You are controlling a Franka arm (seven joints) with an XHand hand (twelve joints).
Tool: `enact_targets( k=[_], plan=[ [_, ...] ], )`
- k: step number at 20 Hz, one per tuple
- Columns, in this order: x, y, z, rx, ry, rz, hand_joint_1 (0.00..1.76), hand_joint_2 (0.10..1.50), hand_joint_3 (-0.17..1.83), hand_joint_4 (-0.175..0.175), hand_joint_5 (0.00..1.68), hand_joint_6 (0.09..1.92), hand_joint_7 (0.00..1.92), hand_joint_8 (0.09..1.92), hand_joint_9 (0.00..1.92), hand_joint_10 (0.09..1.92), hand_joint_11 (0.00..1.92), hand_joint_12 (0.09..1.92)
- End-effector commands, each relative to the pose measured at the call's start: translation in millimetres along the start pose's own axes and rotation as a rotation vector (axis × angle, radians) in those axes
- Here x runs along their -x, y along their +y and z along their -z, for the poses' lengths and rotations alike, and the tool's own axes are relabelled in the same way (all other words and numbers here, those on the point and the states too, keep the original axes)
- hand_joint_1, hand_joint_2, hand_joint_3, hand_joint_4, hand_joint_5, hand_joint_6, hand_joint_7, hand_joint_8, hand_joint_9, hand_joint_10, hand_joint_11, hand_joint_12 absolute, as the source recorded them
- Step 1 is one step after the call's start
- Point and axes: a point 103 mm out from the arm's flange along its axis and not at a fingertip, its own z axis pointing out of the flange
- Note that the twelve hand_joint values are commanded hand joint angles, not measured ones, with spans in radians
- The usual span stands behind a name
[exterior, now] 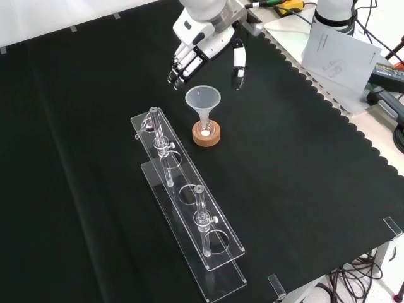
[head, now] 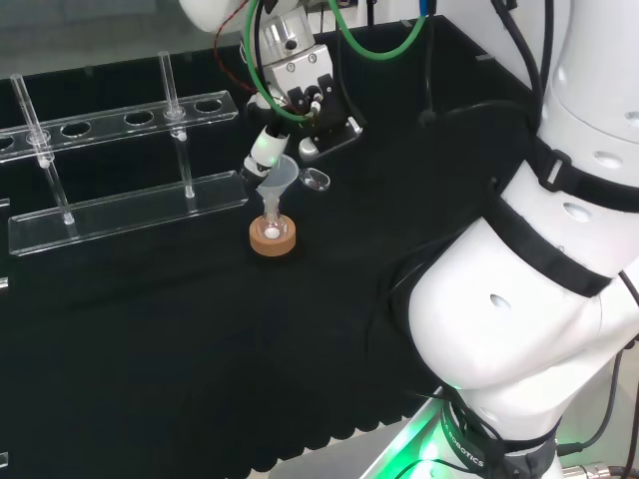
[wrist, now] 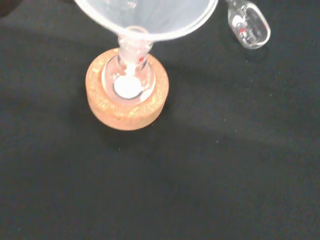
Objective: Remove the funnel from the round-bottom flask.
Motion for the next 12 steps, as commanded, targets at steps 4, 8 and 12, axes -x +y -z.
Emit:
enact_targets(
  k=[4,8,12],
  plan=[
    [5,7,-23,0.008,0.027,0.025,0.52,0.68,0.14,-0.012,0.00,0.09,0.00,0.09,0.04,0.85,0.28,1.47],
    [2,10,-29,-0.003,0.025,0.018,0.51,0.68,0.14,-0.012,0.00,0.09,0.00,0.09,0.03,0.85,0.27,1.48],
    [3,14,-33,-0.011,0.026,0.028,0.51,0.69,0.13,-0.011,0.00,0.09,0.00,0.09,0.00,0.85,0.25,1.49]
  ],
)
